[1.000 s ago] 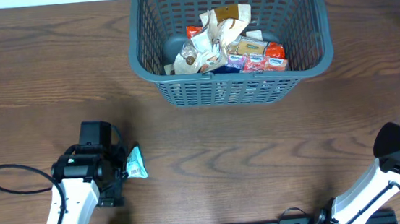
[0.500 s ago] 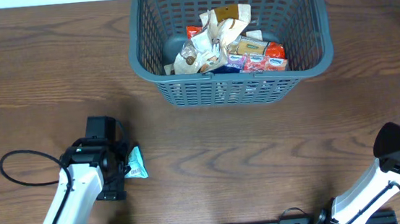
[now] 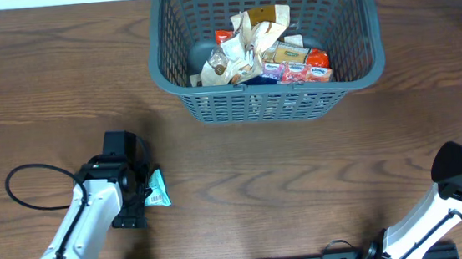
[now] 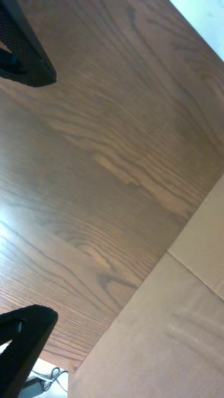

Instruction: Pack container

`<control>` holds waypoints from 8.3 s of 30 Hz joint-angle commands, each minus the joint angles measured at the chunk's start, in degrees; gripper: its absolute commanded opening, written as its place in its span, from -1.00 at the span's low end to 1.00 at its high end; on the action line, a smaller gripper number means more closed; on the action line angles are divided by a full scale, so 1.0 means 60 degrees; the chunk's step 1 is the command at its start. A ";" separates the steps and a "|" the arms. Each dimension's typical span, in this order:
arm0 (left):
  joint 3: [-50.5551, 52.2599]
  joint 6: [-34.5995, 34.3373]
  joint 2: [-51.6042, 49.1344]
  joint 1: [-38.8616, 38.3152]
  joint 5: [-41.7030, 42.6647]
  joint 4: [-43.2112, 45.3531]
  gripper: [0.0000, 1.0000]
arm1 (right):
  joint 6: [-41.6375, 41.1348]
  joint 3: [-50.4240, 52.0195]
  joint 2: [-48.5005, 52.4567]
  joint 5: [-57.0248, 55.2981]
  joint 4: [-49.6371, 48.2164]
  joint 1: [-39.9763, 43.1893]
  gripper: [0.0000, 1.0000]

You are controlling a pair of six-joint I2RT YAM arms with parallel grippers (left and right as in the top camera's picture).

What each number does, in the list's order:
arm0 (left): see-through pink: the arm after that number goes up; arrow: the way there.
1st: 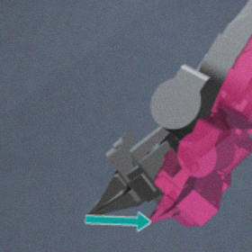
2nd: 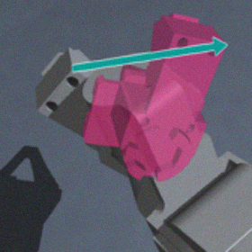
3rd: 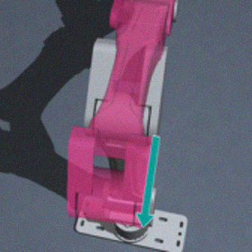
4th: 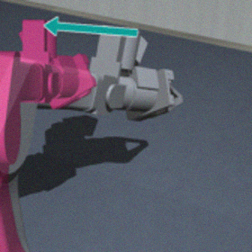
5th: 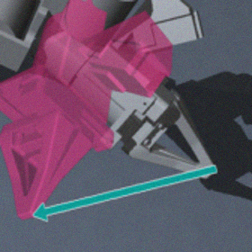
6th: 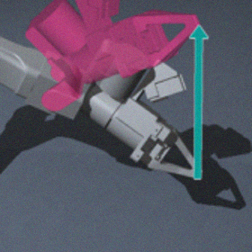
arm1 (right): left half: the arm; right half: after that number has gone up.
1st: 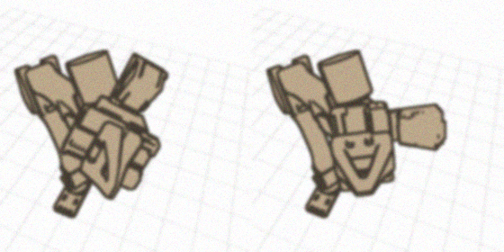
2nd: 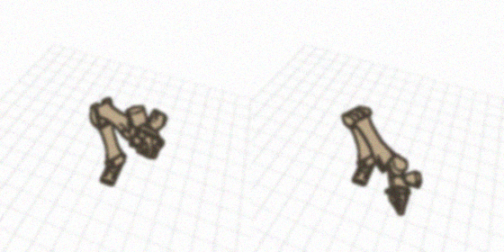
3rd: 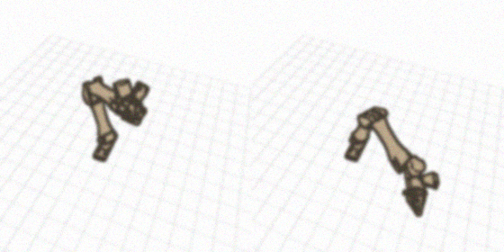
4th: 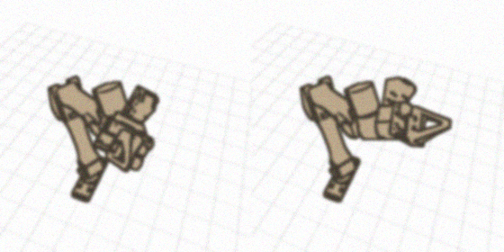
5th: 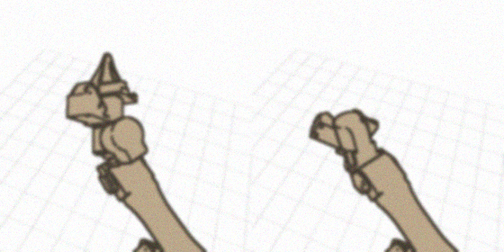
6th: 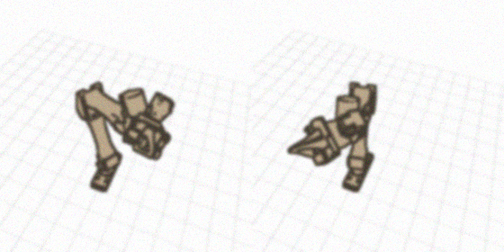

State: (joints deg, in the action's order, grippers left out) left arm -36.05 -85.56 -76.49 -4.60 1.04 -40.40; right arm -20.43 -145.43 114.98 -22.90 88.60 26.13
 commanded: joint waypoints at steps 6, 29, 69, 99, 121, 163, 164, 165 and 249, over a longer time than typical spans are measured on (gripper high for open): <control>0.0685 -0.0120 -0.0168 0.0033 -0.0080 0.0838 0.97 | -0.0127 0.0036 0.0091 -0.0102 -0.0015 0.0015 0.99; 0.0164 0.3264 0.0189 0.0047 0.0313 0.2896 -0.89 | -0.0127 0.0036 0.0091 -0.0102 -0.0015 0.0015 0.99; -1.0156 1.3081 -0.2273 -0.3577 0.0918 0.2932 -0.89 | -0.0127 0.0036 0.0091 -0.0098 -0.0015 0.0015 0.97; -1.0156 1.3074 -0.4739 -0.2940 0.0820 0.2266 0.49 | -0.0127 0.0036 0.0091 -0.0098 -0.0015 0.0015 0.99; -1.1264 1.3876 -0.1559 -0.2932 0.0000 0.2237 0.98 | -0.0127 0.0036 0.0091 -0.0098 -0.0015 0.0015 0.99; -1.1282 1.0637 0.6885 -0.2932 -0.2779 -0.9395 0.97 | -0.0127 0.0036 0.0091 -0.0102 -0.0015 0.0015 0.98; -1.1282 1.0637 0.6885 -0.2932 -0.2779 -0.9395 0.97 | -0.0127 0.0036 0.0091 -0.0102 -0.0015 0.0015 0.99; -1.1282 1.0637 0.6885 -0.2932 -0.2779 -0.9395 0.97 | -0.0127 0.0036 0.0091 -0.0102 -0.0015 0.0015 0.98; 0.5971 1.4925 1.2728 0.1158 -0.0098 0.6025 0.97 | -0.0127 0.0036 0.0091 -0.0102 -0.0015 0.0015 0.97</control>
State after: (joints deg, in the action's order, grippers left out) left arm -1.13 5.56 -0.58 1.80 1.32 -1.61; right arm -20.43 -145.40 114.98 -22.90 88.58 26.13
